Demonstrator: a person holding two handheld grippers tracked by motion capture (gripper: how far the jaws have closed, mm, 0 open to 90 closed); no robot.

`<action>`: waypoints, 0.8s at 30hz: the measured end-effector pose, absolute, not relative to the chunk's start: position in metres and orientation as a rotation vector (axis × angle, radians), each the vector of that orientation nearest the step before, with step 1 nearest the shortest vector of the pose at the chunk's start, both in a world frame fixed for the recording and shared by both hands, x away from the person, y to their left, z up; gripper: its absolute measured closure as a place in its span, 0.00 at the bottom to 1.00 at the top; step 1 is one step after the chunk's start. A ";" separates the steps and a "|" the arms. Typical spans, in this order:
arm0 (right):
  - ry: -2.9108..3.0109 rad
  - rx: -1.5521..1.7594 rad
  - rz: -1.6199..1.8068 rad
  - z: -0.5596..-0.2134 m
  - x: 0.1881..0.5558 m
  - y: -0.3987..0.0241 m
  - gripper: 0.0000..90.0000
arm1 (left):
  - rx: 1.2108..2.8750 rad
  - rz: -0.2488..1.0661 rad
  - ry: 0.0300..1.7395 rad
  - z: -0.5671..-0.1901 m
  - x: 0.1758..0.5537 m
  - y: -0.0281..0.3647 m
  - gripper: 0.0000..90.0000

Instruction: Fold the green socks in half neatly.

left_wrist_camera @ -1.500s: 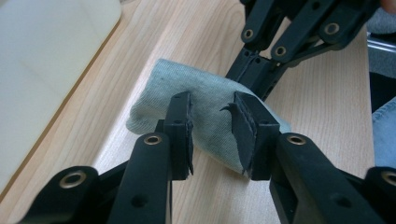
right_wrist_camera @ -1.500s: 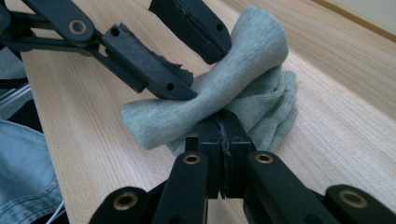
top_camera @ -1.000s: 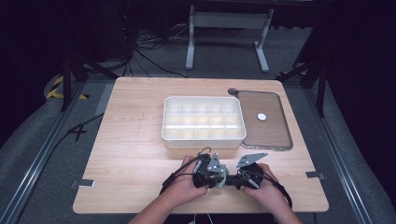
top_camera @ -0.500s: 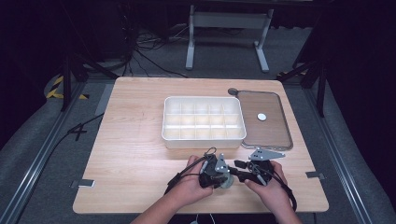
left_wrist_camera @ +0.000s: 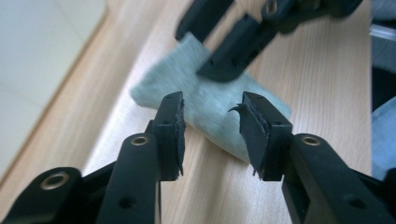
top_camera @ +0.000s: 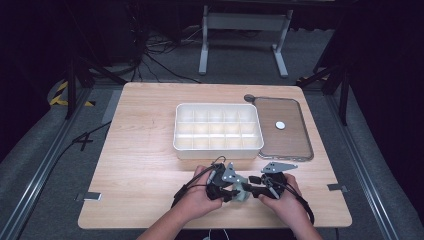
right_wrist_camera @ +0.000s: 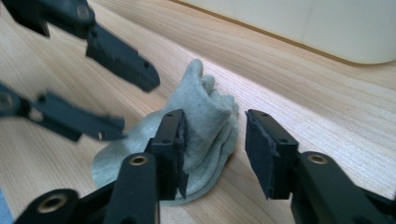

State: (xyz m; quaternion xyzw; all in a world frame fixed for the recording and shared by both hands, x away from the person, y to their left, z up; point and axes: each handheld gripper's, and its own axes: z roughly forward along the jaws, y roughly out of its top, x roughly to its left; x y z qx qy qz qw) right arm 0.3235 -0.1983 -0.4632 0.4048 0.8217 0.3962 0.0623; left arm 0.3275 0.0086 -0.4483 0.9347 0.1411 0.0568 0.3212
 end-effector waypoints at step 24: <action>2.527 1.336 1.178 -0.465 0.331 -0.196 0.52 | 2.532 0.214 0.396 -0.449 0.319 -0.005 0.71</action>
